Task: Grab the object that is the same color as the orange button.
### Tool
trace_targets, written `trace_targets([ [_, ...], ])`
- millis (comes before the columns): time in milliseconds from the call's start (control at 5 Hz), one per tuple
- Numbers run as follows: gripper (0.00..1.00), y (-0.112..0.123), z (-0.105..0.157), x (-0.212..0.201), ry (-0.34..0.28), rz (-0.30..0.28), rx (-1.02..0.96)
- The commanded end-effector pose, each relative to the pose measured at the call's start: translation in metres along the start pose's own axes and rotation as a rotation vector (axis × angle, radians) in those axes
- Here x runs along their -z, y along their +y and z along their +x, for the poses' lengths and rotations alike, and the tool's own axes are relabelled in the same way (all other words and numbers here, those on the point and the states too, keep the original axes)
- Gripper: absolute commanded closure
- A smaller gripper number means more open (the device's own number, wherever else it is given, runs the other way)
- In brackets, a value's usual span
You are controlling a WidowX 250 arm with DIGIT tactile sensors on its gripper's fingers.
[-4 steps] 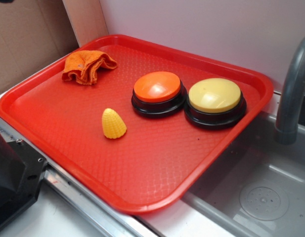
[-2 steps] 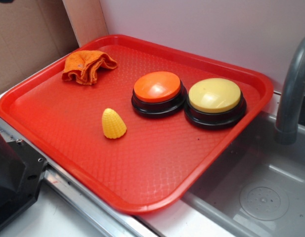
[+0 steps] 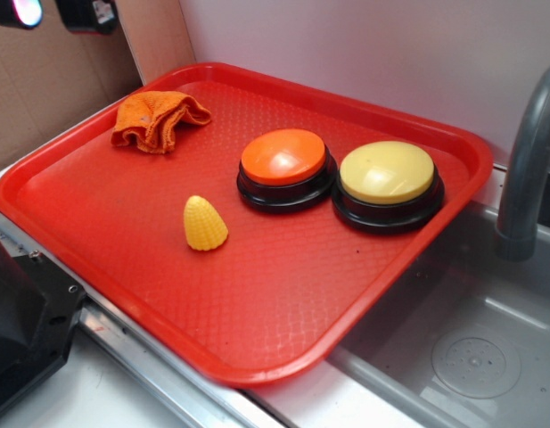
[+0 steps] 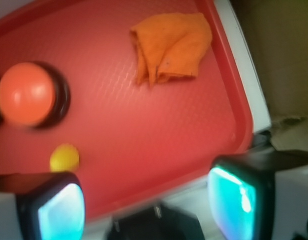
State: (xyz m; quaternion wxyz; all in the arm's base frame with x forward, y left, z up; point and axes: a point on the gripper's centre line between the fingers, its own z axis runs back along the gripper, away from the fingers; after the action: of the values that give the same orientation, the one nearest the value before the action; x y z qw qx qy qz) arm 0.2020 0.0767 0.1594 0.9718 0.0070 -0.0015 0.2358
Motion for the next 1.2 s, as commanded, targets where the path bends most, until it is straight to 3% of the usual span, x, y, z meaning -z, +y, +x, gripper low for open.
trace_targets([
  [0,0.00,0.056,0.074,0.062,-0.187,-0.127,-0.342],
  [200,0.00,0.056,0.083,0.091,-0.172,-0.049,-0.295],
  [400,0.00,0.037,0.074,0.113,-0.143,-0.070,-0.204],
  [600,0.00,0.030,0.068,0.128,-0.092,-0.044,-0.179],
  [800,1.00,0.027,0.062,0.147,-0.044,0.001,-0.142],
  [1000,1.00,0.026,0.059,0.138,-0.030,-0.019,-0.099],
])
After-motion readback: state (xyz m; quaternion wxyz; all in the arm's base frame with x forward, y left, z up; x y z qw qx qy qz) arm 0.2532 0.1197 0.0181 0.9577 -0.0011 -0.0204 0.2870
